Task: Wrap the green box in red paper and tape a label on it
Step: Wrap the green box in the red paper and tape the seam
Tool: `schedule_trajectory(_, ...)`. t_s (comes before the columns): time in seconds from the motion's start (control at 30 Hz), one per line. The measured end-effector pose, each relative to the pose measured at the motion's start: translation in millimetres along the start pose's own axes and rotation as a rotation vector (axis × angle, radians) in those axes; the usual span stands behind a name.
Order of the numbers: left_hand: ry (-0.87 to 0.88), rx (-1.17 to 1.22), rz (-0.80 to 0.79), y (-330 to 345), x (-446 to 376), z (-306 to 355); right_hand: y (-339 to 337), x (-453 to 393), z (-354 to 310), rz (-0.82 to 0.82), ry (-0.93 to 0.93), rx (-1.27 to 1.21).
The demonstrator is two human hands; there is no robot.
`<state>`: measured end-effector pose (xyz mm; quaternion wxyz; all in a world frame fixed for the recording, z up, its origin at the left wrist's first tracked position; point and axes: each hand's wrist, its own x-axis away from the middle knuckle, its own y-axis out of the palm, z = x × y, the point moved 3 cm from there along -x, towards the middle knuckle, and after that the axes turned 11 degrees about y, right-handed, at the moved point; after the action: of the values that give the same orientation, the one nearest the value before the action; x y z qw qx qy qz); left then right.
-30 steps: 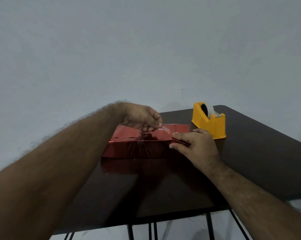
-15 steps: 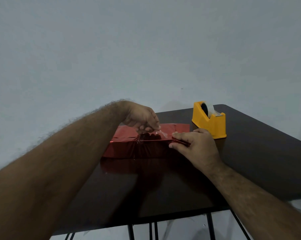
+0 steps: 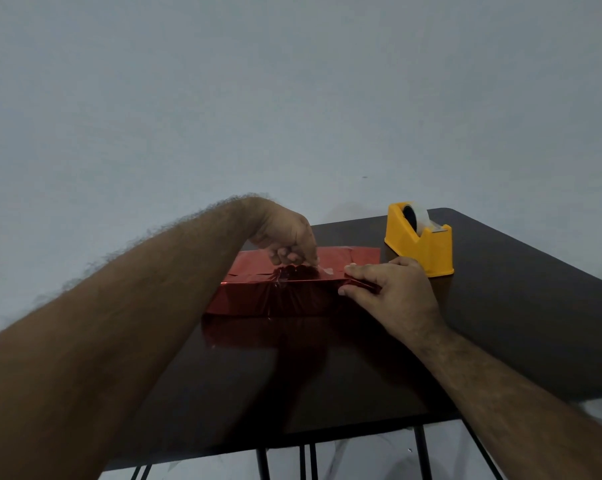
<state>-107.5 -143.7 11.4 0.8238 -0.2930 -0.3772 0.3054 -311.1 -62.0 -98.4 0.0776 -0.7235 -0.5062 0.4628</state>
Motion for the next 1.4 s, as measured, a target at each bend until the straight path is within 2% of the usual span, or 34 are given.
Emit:
schedule_trajectory(0.27,-0.091,-0.108,-0.011,0,-5,4,0,-1,-1,-0.001,0.003,0.016)
schedule_trajectory(0.93,-0.447,-0.27,-0.047,6,-11,18,4,-1,4,-0.027,-0.007,0.036)
schedule_trajectory(1.1,-0.508,-0.375,-0.018,2,-4,21,4,0,4,-0.012,-0.011,0.05)
schedule_trajectory(1.27,-0.486,-0.428,0.048,-9,15,9,8,-2,8,-0.024,-0.022,0.048)
schedule_trajectory(1.33,-0.41,-0.464,0.154,-14,19,6,9,-3,9,-0.023,-0.03,0.046)
schedule_trajectory(1.4,-0.263,-0.423,0.293,-13,20,10,9,-3,9,-0.024,-0.032,0.041)
